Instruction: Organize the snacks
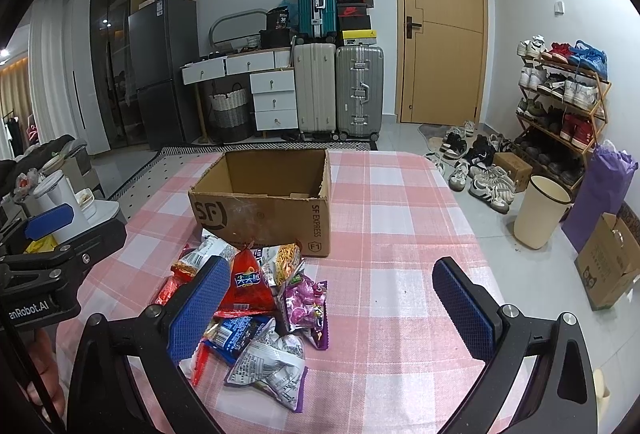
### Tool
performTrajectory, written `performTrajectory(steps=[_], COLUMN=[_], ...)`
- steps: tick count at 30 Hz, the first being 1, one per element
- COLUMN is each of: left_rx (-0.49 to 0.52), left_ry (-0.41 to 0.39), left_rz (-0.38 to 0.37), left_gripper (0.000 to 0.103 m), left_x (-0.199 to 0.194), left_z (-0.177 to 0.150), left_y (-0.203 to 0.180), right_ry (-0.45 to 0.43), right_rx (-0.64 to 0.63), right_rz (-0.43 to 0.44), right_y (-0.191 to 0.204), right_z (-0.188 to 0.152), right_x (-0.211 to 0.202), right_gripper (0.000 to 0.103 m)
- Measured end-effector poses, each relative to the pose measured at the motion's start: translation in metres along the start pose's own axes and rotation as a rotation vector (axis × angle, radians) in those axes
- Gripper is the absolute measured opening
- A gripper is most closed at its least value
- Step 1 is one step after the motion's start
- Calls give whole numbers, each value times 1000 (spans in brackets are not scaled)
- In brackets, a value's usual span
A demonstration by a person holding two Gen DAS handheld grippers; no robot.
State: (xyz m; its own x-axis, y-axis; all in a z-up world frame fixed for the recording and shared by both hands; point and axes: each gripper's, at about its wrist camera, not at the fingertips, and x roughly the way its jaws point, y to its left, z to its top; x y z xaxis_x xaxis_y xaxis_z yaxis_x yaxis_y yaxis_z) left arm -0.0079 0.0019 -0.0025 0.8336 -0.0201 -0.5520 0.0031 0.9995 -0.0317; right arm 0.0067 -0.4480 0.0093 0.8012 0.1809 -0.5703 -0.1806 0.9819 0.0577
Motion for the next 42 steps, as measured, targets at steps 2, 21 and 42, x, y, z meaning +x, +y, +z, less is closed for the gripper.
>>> performTrajectory(steps=[2,21,42], left_rx=[0,-1,-11], left_ry=[1,5,18], left_rz=[-1,-6,-11], left_gripper=[103,102,102], left_x=[-1,0,4], left_z=[-1,-2,-7], left_y=[-1,0,2], right_ry=[0,3,31], right_rx=[0,6,-5], right_rz=[0,1,49], right_y=[0,-2,-5], right_z=[0,-2,-20], right_x=[0,1,8], right_gripper=[103,103,103])
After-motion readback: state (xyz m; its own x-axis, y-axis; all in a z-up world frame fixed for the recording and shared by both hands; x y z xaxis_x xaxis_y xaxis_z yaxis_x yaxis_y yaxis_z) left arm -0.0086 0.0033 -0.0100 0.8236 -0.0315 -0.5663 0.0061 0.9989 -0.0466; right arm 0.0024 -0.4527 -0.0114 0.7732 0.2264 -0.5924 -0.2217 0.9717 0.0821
